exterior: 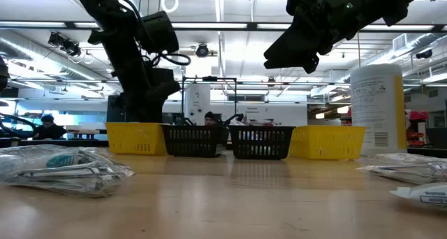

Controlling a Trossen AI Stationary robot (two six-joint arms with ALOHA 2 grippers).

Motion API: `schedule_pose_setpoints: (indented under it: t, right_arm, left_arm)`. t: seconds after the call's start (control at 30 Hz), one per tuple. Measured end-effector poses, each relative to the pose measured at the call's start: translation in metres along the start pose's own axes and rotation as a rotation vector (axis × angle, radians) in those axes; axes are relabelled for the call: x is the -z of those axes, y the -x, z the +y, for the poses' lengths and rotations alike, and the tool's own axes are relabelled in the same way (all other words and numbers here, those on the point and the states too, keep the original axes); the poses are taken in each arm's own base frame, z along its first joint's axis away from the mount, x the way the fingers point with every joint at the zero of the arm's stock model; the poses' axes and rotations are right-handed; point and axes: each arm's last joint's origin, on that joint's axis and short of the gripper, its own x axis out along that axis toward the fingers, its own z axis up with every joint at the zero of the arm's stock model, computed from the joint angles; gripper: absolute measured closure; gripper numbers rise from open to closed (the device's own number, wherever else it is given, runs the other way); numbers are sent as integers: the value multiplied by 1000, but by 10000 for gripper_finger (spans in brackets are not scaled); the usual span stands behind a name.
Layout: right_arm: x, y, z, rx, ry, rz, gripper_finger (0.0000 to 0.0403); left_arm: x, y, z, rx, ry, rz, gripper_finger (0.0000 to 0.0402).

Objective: Pick & Place Travel size toiletries
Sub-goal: Put the white toothpaste into the left yellow bin

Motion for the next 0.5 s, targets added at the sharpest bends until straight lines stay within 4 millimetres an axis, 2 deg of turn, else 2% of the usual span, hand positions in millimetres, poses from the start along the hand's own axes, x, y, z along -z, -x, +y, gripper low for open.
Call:
schedule_pose_setpoints:
  t: [0.2,0.5]
  right_arm:
    - [0,0,-1,19,2,-1,244]
    - [0,0,-1,18,17,-2,206]
  left_arm:
    - [0,-6,10,-49,28,49,319]
    - [-2,-8,15,-52,23,75,319]
